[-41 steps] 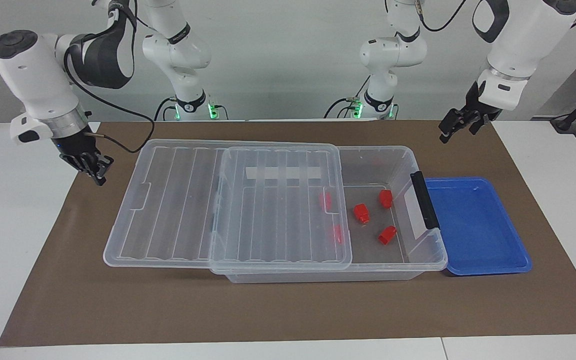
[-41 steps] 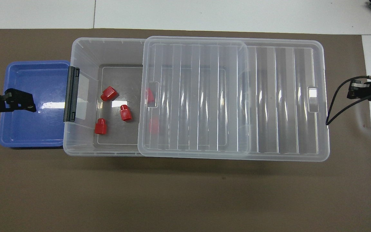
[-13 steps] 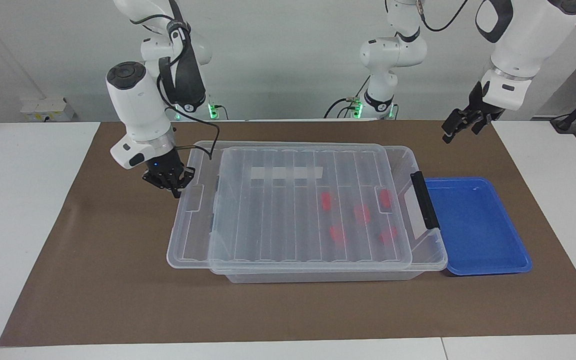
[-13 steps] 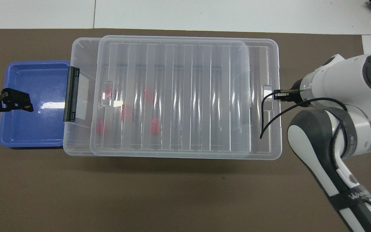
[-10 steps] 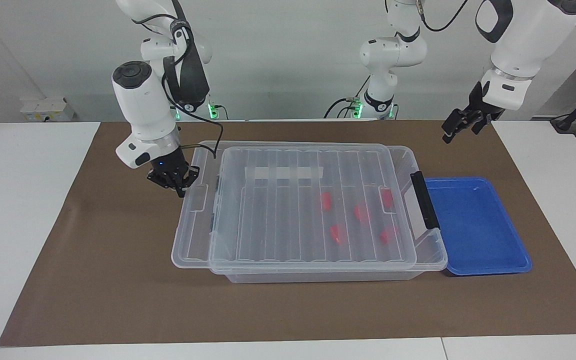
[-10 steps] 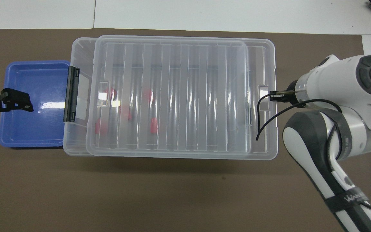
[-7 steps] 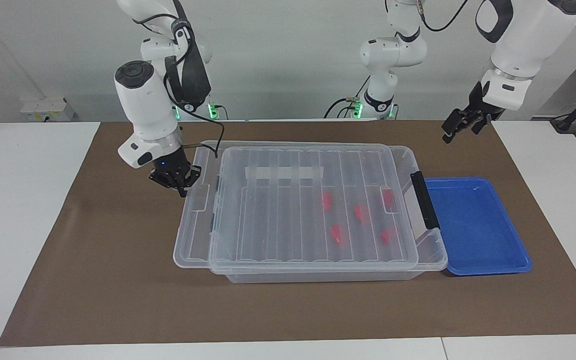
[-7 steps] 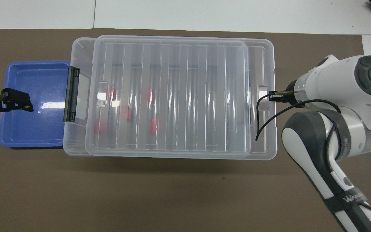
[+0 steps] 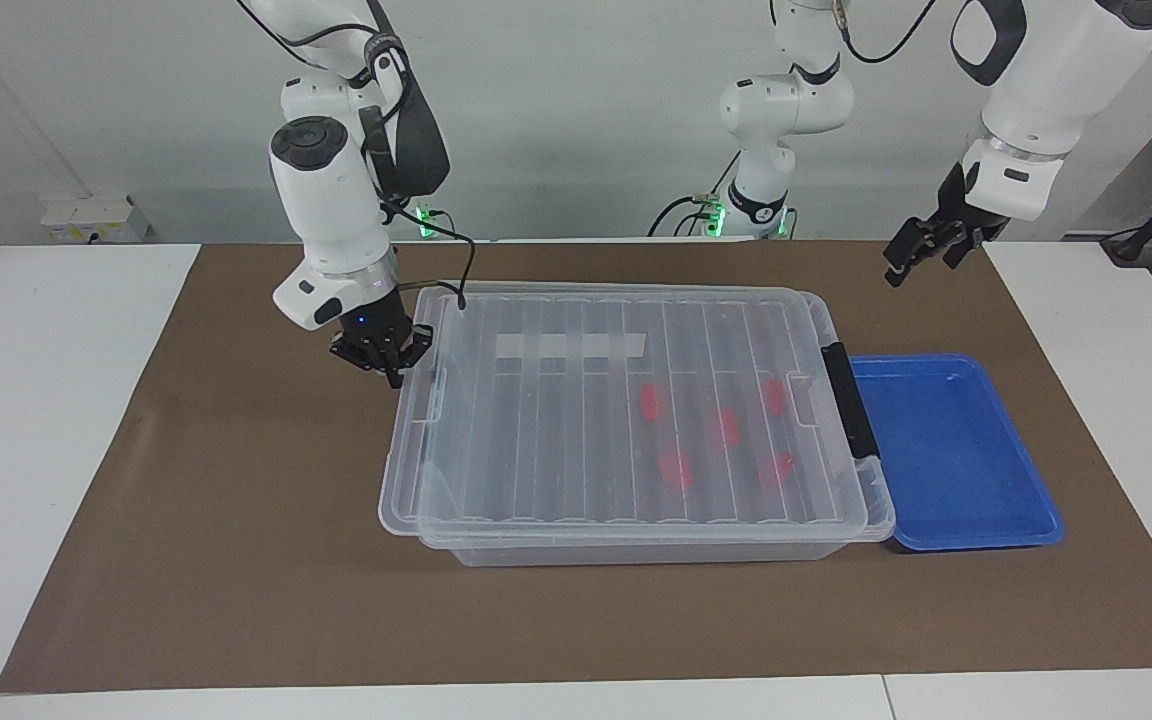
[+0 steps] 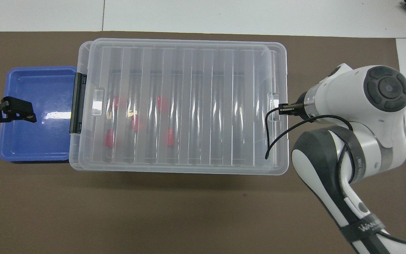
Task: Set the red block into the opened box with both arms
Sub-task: 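Slide the clear lid with the right gripper back over the box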
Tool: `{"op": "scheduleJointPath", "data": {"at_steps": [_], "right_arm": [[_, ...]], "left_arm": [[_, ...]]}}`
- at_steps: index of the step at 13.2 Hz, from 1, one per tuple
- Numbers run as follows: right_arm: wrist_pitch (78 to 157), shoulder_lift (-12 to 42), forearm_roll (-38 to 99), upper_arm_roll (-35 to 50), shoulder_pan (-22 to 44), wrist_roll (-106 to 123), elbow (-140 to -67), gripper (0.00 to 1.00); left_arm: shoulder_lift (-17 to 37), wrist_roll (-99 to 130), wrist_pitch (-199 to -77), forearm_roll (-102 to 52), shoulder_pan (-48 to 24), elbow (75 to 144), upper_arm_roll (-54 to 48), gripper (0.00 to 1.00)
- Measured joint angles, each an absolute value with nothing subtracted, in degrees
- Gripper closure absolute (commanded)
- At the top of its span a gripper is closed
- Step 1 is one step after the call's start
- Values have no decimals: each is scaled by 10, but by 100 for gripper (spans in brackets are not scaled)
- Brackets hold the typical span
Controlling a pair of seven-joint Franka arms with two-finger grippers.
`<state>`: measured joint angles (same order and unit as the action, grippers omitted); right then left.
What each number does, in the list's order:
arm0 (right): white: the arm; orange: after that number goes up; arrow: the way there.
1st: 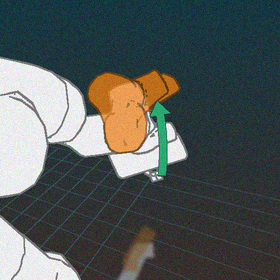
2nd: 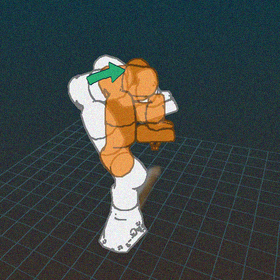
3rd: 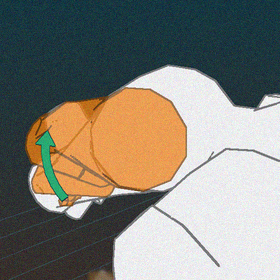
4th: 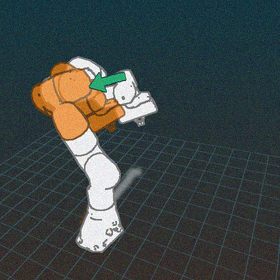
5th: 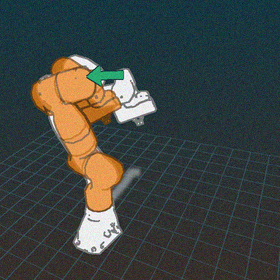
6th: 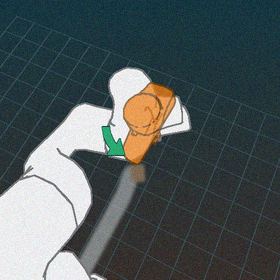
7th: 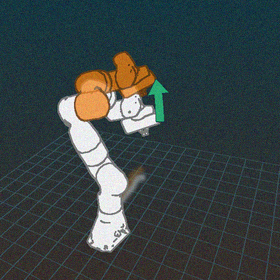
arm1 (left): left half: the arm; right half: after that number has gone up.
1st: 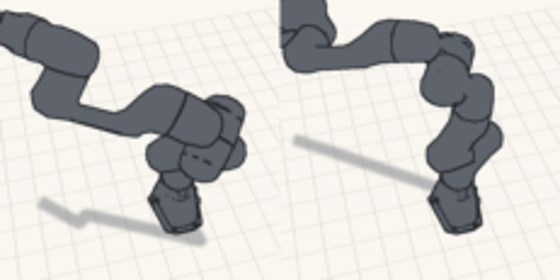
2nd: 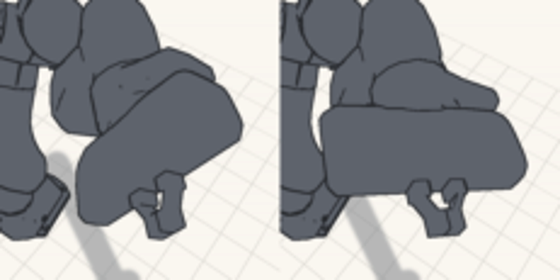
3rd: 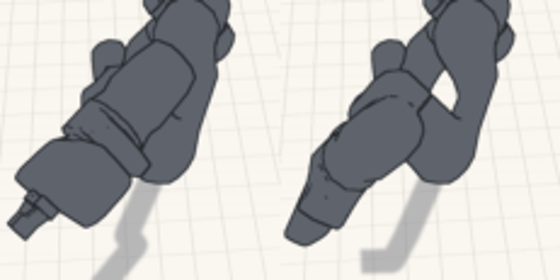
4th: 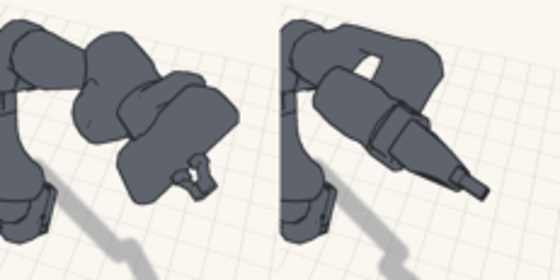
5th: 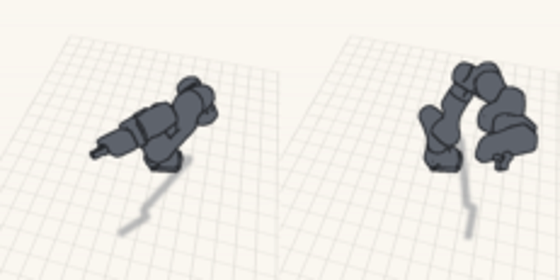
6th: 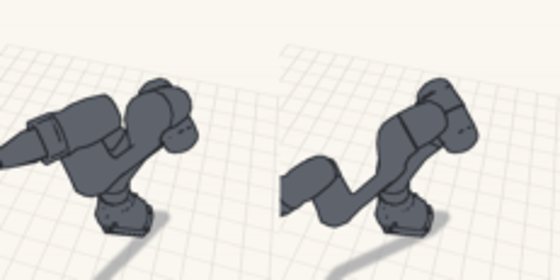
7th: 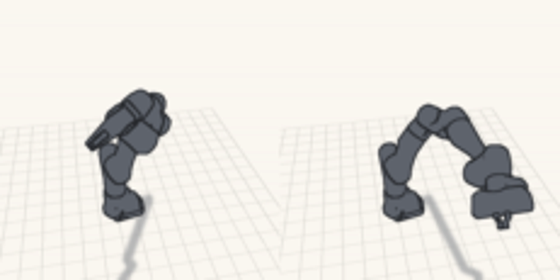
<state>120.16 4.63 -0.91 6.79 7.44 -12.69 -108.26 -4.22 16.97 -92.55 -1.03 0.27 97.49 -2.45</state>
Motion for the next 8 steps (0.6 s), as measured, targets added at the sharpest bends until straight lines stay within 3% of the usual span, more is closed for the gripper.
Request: {"op": "scheduleJointPath", "data": {"at_steps": [8], "right_arm": [[1202,47,-9,69,93,-127,-1083,100]], "left_arm": [[-42,147,-926,-10,2,975,-26,0]]}}
